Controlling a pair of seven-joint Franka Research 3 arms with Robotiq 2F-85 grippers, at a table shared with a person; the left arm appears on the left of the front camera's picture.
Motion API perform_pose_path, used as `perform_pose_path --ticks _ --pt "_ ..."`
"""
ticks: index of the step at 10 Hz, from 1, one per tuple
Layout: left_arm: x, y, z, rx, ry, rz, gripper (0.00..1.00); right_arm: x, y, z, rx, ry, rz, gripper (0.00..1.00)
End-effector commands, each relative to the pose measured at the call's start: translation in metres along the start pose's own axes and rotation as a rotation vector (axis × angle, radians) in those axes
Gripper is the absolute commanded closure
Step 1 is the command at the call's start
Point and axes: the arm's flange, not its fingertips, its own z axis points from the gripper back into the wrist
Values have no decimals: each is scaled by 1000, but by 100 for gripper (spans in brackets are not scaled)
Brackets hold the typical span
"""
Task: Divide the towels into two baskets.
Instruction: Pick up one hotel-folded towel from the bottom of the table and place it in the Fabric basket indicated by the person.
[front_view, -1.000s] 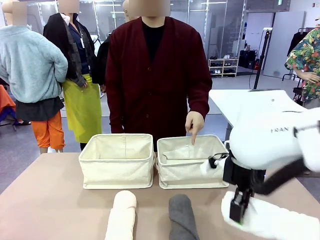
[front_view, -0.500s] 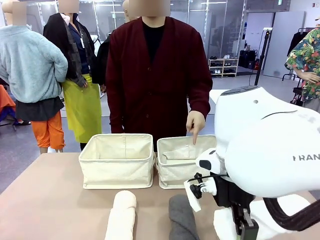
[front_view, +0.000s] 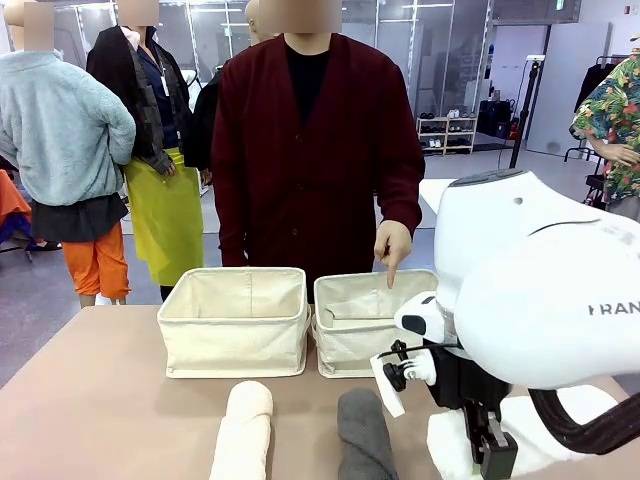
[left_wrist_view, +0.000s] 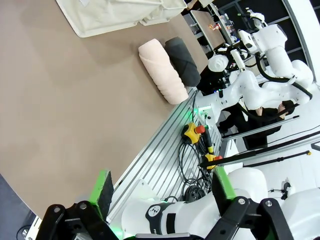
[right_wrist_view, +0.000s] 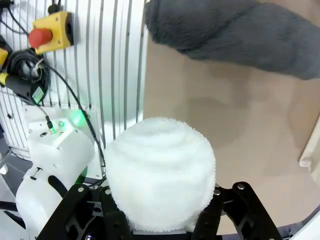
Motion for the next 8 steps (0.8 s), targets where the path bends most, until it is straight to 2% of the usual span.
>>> perform_pose_path --ticks 1,2,4,5,6,8 --pt "-3 -4 0 -12 -16 -24 0 -3 -5 34 -158 -56 62 68" --pt "-3 -4 0 -12 -16 -24 0 10 -23 61 -182 -78 100 68" --pt "-3 -4 0 -12 -16 -24 0 38 -83 101 -215 -82 180 68" --pt "-3 -4 0 -12 -16 -24 0 45 -124 109 -270 -95 228 68" --pt "-3 -4 0 -12 -16 -24 0 51 -162 111 -266 -124 241 68" --pt "-3 -4 0 -12 -16 -24 0 58 -220 101 -336 -214 244 68"
